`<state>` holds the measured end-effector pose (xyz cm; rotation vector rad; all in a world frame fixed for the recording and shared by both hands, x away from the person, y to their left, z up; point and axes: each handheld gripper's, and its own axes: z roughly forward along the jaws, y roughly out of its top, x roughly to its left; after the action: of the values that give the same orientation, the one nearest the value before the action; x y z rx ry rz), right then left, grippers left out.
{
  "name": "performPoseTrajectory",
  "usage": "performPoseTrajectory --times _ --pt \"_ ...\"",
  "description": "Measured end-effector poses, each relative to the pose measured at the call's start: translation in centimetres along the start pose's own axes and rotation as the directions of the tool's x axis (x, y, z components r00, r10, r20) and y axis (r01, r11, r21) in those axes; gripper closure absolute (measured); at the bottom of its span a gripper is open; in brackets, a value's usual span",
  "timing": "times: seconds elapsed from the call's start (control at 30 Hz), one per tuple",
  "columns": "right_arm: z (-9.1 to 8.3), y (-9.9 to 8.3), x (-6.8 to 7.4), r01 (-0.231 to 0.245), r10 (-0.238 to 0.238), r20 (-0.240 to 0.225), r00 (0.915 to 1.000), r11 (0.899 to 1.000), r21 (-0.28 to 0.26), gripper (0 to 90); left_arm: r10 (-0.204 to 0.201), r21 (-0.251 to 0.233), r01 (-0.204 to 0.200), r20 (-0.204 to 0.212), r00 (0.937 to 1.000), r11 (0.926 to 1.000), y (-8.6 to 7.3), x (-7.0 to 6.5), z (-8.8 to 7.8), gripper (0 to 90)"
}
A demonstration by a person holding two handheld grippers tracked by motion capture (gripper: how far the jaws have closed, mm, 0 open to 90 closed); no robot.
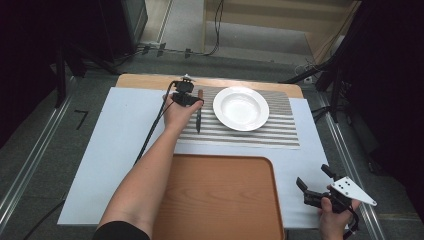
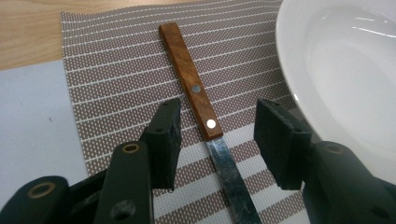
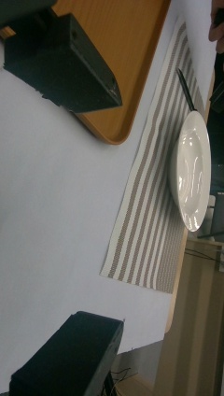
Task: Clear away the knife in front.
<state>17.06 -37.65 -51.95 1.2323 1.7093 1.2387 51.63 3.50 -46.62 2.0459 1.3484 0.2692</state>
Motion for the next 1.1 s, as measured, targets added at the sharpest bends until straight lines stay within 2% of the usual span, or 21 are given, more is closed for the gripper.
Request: performPoseTrajectory --times 0.07,0.13,0.23,0.37,0.5,0.63,0.73,0.87,0.97,1.0,1.1 --pt "0.0 0.0 0.0 0.002 -0.002 0.000 1.0000 1.000 -0.003 0.0 -0.015 0.021 0.016 -0.011 0.9998 0.9997 0.2 -0.1 0.6 54.0" --pt "0.0 0.0 0.0 0.001 -0.001 -0.001 1.0000 1.000 -0.003 0.0 -0.010 0.034 0.011 -0.014 0.9999 0.9994 0.3 -0.3 0.9 55.4" --pt "0.0 0.0 0.0 0.007 -0.007 0.001 1.0000 1.000 0.001 0.0 0.001 0.060 0.001 -0.042 0.9991 0.9982 0.5 -0.8 1.7 57.6" --pt "0.1 0.0 0.0 0.011 -0.011 0.000 0.9999 1.000 0.000 0.0 -0.003 0.070 0.006 -0.053 0.9986 0.9975 0.5 -1.0 2.1 59.4" --pt "0.1 0.0 0.0 0.012 -0.012 0.001 0.9999 1.000 0.000 0.0 -0.008 0.087 0.015 -0.087 0.9961 0.9960 0.3 -0.9 2.7 61.7" --pt "0.1 0.0 0.1 0.015 -0.015 0.001 0.9999 1.000 -0.001 0.0 -0.005 0.096 0.014 -0.095 0.9955 0.9953 0.2 -0.7 3.0 61.9" --pt "0.1 0.0 0.1 0.015 -0.015 0.000 0.9999 1.000 0.000 0.0 -0.006 0.082 0.014 -0.096 0.9953 0.9966 0.2 -0.8 3.2 63.1" --pt "0.2 0.0 0.1 0.018 -0.018 0.003 0.9998 1.000 0.004 0.0 0.012 0.081 -0.002 -0.114 0.9934 0.9967 0.1 -1.0 3.3 67.7" --pt "0.2 0.0 0.1 0.020 -0.020 0.006 0.9998 1.000 0.007 0.0 0.041 0.092 -0.028 -0.150 0.9879 0.9953 0.1 -1.4 3.4 72.2" --pt "0.2 0.0 0.2 0.017 -0.017 0.007 0.9998 1.000 0.008 0.0 0.040 0.096 -0.026 -0.155 0.9871 0.9951 0.1 -1.3 3.4 74.3" --pt "0.2 0.0 0.2 0.017 -0.017 0.011 0.9998 1.000 0.013 0.0 0.054 0.111 -0.037 -0.148 0.9876 0.9931 0.2 -1.2 3.3 76.7"
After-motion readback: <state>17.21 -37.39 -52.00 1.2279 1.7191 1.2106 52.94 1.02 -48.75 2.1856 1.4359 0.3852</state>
